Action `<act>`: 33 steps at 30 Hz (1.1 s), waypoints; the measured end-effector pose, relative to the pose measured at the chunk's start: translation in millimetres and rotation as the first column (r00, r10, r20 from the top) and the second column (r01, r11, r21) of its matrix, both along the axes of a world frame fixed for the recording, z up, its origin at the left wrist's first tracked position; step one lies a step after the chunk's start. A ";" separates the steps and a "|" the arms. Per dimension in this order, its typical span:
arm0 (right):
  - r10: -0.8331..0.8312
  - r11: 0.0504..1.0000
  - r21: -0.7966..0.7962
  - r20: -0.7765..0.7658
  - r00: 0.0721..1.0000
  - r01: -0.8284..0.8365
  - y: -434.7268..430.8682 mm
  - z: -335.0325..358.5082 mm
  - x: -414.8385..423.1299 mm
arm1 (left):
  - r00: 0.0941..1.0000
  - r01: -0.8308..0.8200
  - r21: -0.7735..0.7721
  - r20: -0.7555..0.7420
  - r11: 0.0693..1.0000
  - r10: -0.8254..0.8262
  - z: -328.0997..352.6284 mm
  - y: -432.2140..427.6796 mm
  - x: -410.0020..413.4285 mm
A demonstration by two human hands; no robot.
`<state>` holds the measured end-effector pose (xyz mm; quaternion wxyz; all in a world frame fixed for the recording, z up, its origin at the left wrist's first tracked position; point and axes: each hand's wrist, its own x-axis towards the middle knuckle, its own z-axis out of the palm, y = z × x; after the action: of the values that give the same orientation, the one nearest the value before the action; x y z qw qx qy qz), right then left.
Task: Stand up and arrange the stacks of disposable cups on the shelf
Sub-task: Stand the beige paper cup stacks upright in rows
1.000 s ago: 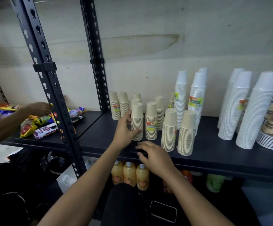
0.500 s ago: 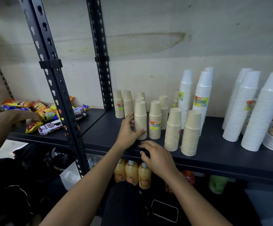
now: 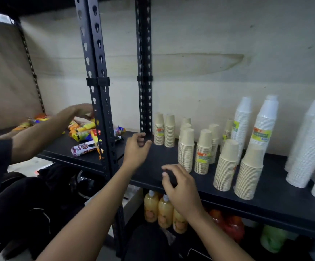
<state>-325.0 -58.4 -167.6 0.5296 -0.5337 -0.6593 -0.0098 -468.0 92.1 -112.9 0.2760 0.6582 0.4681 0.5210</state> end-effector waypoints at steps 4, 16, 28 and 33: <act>-0.019 0.992 -0.122 -0.346 0.938 -0.025 74.4 23.3 -41.2 | 0.999 -0.037 -0.076 0.033 0.996 0.040 -8.1 24.6 -4.8; -0.450 0.890 -0.383 -0.655 0.607 0.246 240.6 20.2 -15.5 | 0.989 0.117 -0.222 0.113 0.968 -0.094 -29.1 140.3 47.2; -0.488 0.867 -0.396 -0.556 0.673 0.302 279.1 10.8 15.1 | 0.954 0.294 -0.191 0.111 0.936 -0.277 -49.3 175.0 74.4; -0.552 0.831 -0.405 -0.513 0.657 0.381 266.1 17.3 18.6 | 0.958 0.285 -0.201 0.065 0.937 -0.278 -48.9 184.7 69.7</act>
<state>-306.4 207.7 -150.3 0.6169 -0.7245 -0.2857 0.1134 -398.3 276.8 -161.7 0.4233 0.6765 0.4160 0.4360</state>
